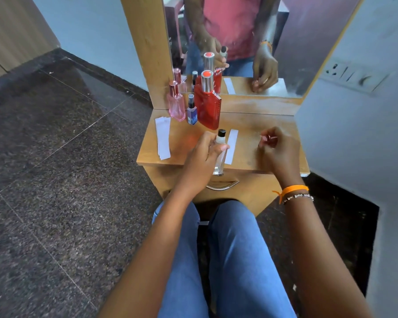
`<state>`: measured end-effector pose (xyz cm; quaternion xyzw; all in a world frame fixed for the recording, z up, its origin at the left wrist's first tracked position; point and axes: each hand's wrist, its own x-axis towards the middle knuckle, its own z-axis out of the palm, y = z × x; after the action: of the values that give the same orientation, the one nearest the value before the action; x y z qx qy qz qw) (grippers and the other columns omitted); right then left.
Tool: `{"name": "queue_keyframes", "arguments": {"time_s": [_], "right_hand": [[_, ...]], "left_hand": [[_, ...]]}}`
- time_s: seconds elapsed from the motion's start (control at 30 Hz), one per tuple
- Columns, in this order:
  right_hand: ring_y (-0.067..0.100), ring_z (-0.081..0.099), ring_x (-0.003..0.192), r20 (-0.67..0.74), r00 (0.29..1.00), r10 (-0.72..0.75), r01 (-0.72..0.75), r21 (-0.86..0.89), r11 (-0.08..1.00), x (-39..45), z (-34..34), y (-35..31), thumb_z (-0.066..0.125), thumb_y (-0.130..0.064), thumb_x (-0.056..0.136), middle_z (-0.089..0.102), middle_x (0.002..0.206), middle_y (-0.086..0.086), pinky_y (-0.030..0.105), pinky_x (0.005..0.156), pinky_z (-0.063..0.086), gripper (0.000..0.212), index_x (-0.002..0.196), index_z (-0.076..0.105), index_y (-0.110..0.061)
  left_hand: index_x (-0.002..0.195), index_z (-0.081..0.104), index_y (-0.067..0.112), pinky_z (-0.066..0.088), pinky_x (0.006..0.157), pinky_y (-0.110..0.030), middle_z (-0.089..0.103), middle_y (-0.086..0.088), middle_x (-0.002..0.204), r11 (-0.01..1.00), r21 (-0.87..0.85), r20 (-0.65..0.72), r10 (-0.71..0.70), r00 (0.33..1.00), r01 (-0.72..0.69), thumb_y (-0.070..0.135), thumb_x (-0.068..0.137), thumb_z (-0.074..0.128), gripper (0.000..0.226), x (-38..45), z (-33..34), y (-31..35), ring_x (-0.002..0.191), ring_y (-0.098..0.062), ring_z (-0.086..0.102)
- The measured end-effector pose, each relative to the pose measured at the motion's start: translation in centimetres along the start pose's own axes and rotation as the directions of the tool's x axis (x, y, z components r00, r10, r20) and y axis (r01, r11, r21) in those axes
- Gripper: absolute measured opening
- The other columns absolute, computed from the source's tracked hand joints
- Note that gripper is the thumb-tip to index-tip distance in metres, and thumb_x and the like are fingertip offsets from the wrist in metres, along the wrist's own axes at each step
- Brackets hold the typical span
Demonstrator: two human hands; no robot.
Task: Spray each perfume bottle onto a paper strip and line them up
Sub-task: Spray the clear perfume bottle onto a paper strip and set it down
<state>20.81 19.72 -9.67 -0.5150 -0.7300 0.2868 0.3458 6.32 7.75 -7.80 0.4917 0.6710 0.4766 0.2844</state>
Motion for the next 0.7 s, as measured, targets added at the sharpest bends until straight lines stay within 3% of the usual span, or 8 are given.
{"name": "queue_keyframes", "arguments": {"time_s": [0.07,0.17,0.2,0.3,0.37,0.5,0.6,0.7], "right_hand": [[0.030,0.062,0.090,0.009,1.000,0.013,-0.013,-0.005,1.000,0.0,0.1,0.5,0.057,-0.001,0.081,0.065,0.095,0.014,0.020,0.070,0.037,0.017,0.096,0.062,-0.009],[0.026,0.052,0.108,-0.072,0.989,-0.127,0.117,-0.135,0.984,-0.7,-0.4,-0.4,0.066,-0.008,0.077,0.057,0.115,0.012,0.026,0.090,0.034,0.051,0.125,0.049,-0.011],[0.023,0.052,0.108,-0.094,0.981,-0.170,0.162,-0.087,0.983,-1.0,-0.7,-1.0,0.064,-0.009,0.079,0.056,0.116,0.010,0.027,0.093,0.035,0.054,0.129,0.046,-0.012],[0.007,0.058,0.093,0.133,0.973,-0.187,0.143,0.284,0.948,-3.0,-1.2,-3.2,0.054,-0.016,0.092,0.062,0.103,0.001,0.017,0.082,0.046,0.037,0.128,0.046,-0.018],[0.002,0.061,0.089,0.282,0.934,-0.218,0.094,0.394,0.914,-3.9,-0.8,-3.8,0.054,-0.017,0.094,0.065,0.098,-0.003,0.014,0.079,0.047,0.032,0.125,0.046,-0.022],[-0.003,0.063,0.082,0.213,0.959,-0.187,0.101,0.357,0.928,-3.9,-0.3,-3.3,0.063,-0.010,0.087,0.064,0.090,-0.013,0.015,0.075,0.050,0.039,0.120,0.048,-0.024],[-0.004,0.061,0.079,0.186,0.974,-0.130,0.062,0.331,0.941,-3.7,-0.9,-2.3,0.064,-0.012,0.087,0.064,0.088,-0.013,0.011,0.071,0.048,0.034,0.117,0.052,-0.023],[0.011,0.062,0.083,0.167,0.982,-0.085,0.024,0.337,0.941,-3.4,-1.7,-1.7,0.064,-0.014,0.087,0.066,0.093,0.002,0.015,0.072,0.049,0.035,0.120,0.053,-0.016]], "left_hand": [[0.104,0.055,0.009,0.044,0.084,-0.034,0.064,-0.005,0.104,1.000,-0.006,-0.020,0.022,1.000,-0.022,0.039,0.086,0.043,0.037,0.4,0.0,0.2,0.097,-0.018,0.058],[0.109,0.059,0.005,0.042,0.089,-0.029,0.056,-0.005,0.107,0.998,-0.034,-0.041,0.053,0.998,-0.054,0.027,0.090,0.046,0.031,1.0,0.2,0.3,0.102,-0.017,0.054],[0.109,0.060,0.005,0.041,0.090,-0.029,0.056,-0.005,0.108,0.997,-0.041,-0.038,0.066,0.997,-0.068,0.025,0.091,0.047,0.030,1.2,0.3,0.5,0.103,-0.017,0.054],[0.110,0.062,0.014,0.039,0.092,-0.030,0.058,-0.006,0.109,0.995,-0.037,-0.021,0.094,0.995,-0.095,0.027,0.090,0.048,0.028,2.0,0.8,0.9,0.106,-0.020,0.053],[0.110,0.062,0.010,0.040,0.091,-0.026,0.057,-0.011,0.109,0.990,-0.104,0.011,0.098,0.995,-0.097,0.020,0.092,0.049,0.025,2.6,1.1,1.4,0.103,-0.017,0.054],[0.102,0.061,0.007,0.041,0.082,-0.018,0.055,-0.001,0.097,0.987,-0.154,0.045,0.064,0.997,-0.057,0.013,0.097,0.043,0.020,3.3,1.7,1.8,0.087,-0.006,0.053],[0.123,0.057,0.008,0.040,0.092,-0.022,0.051,-0.004,0.112,0.982,0.158,-0.006,0.105,0.994,-0.102,0.013,0.097,0.041,0.030,4.3,2.1,0.5,0.102,-0.015,0.052],[0.141,0.036,0.015,0.037,0.098,-0.039,0.041,-0.010,0.123,0.788,0.611,0.049,0.062,0.997,-0.079,0.019,0.095,0.046,0.047,5.1,2.5,-0.9,0.111,-0.028,0.041]]}}
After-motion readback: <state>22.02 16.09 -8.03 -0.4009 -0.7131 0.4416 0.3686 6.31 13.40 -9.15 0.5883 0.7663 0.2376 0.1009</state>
